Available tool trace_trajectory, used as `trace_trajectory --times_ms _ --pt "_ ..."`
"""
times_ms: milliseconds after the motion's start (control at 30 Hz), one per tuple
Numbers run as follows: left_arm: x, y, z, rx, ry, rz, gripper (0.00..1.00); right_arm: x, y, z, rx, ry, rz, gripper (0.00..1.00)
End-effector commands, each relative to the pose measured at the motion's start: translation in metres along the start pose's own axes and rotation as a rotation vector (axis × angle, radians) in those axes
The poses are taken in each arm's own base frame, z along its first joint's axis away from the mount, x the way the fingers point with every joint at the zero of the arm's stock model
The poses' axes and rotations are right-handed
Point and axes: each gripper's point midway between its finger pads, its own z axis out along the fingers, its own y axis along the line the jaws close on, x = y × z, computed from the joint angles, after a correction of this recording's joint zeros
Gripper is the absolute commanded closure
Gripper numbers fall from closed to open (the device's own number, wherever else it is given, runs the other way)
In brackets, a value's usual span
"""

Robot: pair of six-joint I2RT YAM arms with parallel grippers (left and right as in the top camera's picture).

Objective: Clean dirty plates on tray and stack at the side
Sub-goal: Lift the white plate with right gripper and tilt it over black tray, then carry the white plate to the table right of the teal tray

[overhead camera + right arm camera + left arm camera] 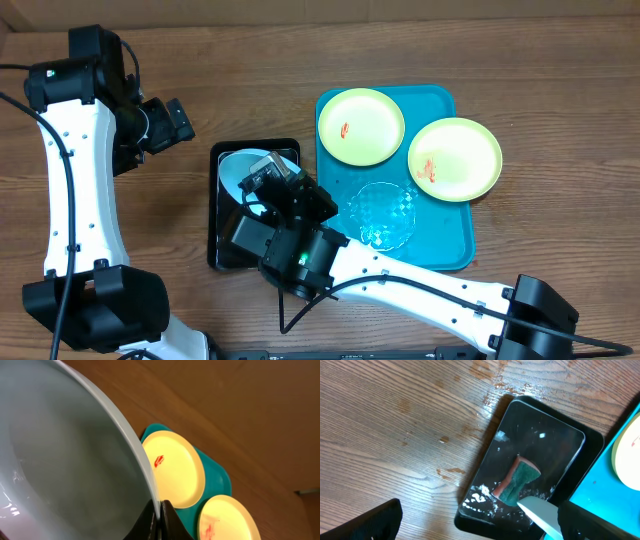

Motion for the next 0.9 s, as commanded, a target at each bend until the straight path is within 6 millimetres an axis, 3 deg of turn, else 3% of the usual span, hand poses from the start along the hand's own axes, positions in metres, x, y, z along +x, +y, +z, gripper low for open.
trace_trajectory --times_ms 0,133,467,867 --pt "-0.002 -0.003 -0.009 0.020 -0.027 0.021 0.00 -0.020 -0.021 -0.013 0.093 -0.074 0.048 0.96" --pt "-0.002 -0.003 -0.009 0.020 -0.027 0.021 0.00 -0.023 -0.020 -0.020 0.118 -0.093 -0.042 0.96" --pt "-0.002 -0.003 -0.009 0.020 -0.027 0.021 0.00 -0.029 -0.016 -0.042 0.163 -0.157 -0.065 0.96" --pt "-0.002 -0.003 -0.009 0.020 -0.027 0.021 0.00 -0.029 -0.016 -0.046 0.171 -0.165 -0.071 0.96"
